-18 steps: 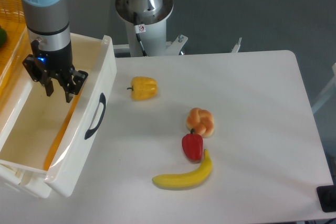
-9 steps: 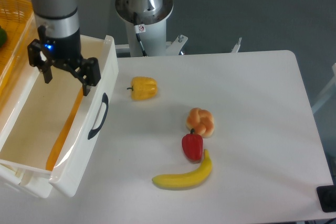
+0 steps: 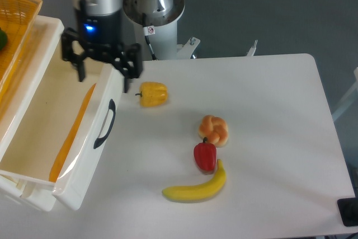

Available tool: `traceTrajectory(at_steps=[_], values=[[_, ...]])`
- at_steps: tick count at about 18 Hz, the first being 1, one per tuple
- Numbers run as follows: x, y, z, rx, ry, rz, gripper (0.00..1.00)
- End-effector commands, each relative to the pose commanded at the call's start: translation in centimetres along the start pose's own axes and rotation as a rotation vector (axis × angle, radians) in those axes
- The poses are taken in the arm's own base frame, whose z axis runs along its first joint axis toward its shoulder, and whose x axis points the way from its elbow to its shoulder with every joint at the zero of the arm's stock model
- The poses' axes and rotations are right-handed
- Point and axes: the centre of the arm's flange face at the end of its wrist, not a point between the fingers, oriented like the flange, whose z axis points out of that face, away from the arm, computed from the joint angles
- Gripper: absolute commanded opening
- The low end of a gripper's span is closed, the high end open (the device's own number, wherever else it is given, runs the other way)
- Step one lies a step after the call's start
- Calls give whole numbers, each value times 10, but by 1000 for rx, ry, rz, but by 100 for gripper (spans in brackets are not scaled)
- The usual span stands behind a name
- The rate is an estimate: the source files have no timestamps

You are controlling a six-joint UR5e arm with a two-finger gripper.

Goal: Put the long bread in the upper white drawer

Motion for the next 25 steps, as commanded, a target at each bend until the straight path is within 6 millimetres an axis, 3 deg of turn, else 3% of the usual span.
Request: traceTrajectory(at_steps=[3,8,13,15,18,25], values=[[-40,15,39,-67,8,-50,100],[-107,36,100,-176,38,194,100],[-165,47,156,-220,-14,215,100],[-177,50,174,-228,-8,272,100],[-180,54,192,-274,17,425,100],[-188,65,234,-330,68,477,100]])
